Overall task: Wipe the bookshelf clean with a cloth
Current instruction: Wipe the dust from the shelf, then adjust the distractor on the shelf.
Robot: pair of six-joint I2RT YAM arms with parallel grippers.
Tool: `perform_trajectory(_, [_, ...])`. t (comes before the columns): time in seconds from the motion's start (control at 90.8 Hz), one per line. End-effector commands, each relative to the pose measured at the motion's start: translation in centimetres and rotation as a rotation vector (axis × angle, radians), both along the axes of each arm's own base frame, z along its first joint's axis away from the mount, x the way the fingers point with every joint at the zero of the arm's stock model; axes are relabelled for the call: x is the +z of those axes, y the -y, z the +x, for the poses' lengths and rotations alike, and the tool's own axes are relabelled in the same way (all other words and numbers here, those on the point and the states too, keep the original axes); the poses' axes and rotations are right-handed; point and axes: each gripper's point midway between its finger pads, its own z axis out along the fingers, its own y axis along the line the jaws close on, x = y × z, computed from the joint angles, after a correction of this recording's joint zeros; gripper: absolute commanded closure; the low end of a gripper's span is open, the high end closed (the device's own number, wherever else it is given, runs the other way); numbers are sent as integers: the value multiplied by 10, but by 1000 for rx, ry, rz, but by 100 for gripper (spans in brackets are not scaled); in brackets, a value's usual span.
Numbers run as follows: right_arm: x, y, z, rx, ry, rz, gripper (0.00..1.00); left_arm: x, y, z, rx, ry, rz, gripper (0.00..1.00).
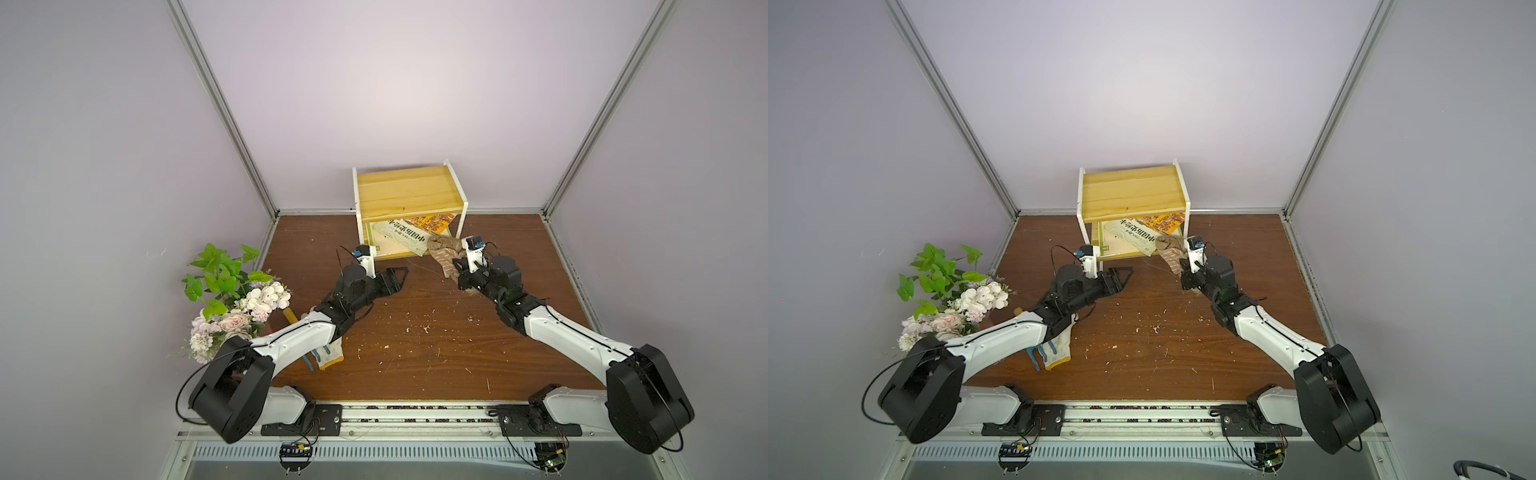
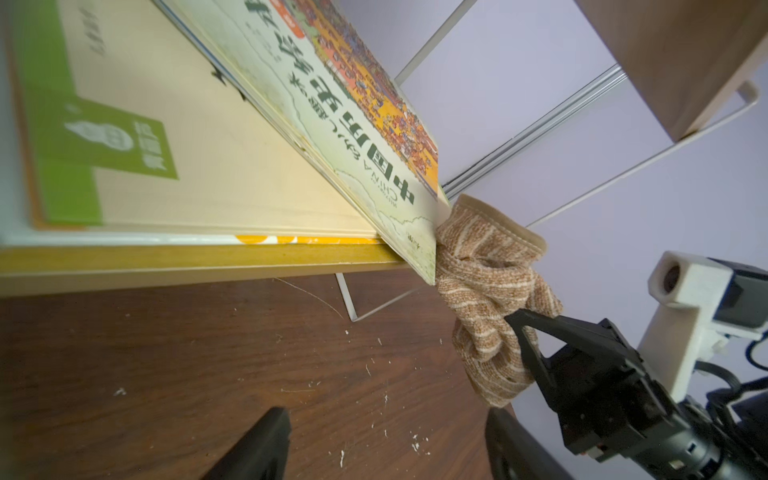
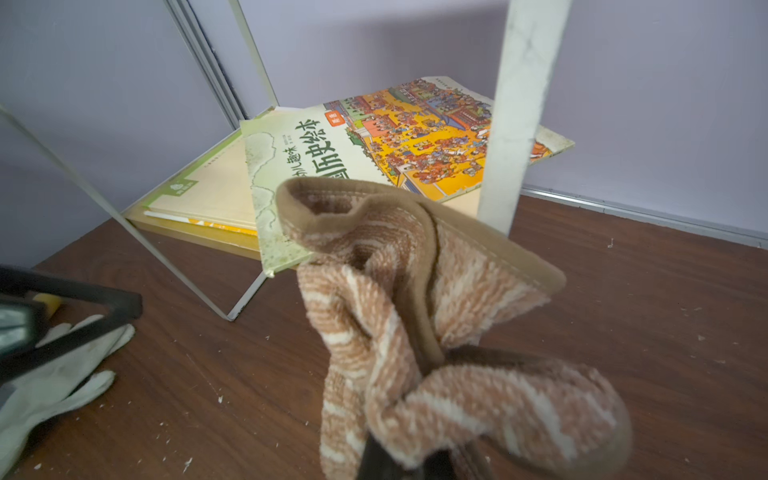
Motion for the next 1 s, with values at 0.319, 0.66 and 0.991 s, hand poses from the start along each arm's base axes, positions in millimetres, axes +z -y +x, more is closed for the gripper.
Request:
perform_trajectory(0.319, [11,50,-18,-198,66,32,100,39,78,36,-77,-41,-392,44])
perform_trajectory(0.66, [15,59,-27,-200,85,30,100,3,75,60,45,-125,-343,62])
perform_trajectory(0.991, [6,63,-30,-212,73,34,100,11,58,60,105,-68,-276,95])
